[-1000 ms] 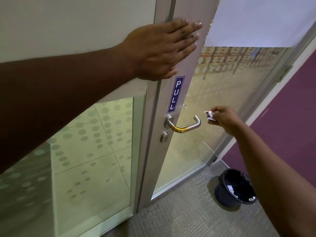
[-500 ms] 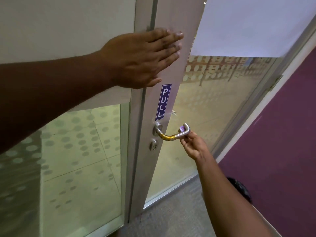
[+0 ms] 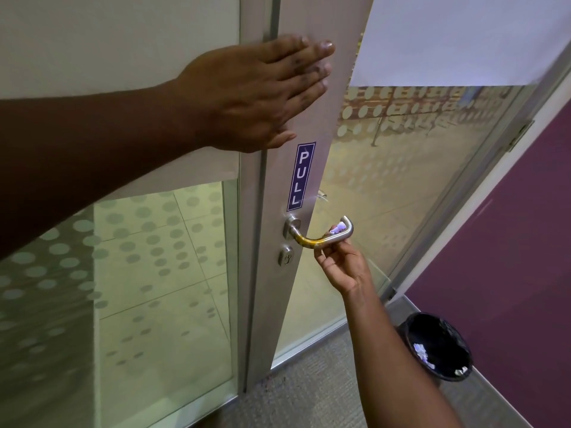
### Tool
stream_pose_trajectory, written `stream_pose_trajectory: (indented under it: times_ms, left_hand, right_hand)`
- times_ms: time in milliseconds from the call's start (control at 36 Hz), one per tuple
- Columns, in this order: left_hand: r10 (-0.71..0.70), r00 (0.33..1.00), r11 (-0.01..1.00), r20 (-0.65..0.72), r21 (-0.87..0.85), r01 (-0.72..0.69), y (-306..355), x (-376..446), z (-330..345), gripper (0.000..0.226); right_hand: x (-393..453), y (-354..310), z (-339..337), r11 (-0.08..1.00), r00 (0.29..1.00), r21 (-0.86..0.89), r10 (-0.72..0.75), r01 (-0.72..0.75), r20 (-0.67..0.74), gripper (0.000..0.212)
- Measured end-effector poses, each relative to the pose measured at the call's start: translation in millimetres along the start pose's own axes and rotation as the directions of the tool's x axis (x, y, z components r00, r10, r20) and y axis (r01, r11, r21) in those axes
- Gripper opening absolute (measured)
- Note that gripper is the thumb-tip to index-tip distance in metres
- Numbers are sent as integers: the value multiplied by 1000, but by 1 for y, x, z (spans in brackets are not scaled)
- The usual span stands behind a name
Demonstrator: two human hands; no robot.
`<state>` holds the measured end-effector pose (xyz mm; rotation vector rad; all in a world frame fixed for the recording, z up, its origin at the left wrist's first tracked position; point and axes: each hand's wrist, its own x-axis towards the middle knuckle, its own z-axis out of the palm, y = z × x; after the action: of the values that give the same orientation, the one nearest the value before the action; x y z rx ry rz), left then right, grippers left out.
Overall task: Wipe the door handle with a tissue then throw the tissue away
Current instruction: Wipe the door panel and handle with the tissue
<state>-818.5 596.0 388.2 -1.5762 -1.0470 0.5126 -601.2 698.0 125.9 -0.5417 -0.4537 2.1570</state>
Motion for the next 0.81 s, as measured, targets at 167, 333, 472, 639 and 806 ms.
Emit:
stream_pose_trajectory:
  times_ms: [167,333,472,639,806]
  left_hand:
    - [3,1000,1000,-8,-17,-3,0,0,2,80]
    - [5,1000,1000,-16,-27,-6,0,-1,2,80]
    - [3,999,1000,-36,-3,-3,2,-2,3,76]
    - [3,999,999,-37,43,-1,2,-2,0,78]
    - [2,999,998,-42,62,1,2,-3,0,78]
  right_hand:
    - [5,4,-6,996,999,82,-42,42,-12,22]
    - [9,-3,-14,986,995,-167,-8,-8,-100,38]
    - [-9,-24,-20,911,979,-409,-23,-63,-202,33]
    - [-11,-58,-11,661,893,-745,-384,89,-234,33]
    - [-13,-55,10,-54,699,-990,-703,130,130,12]
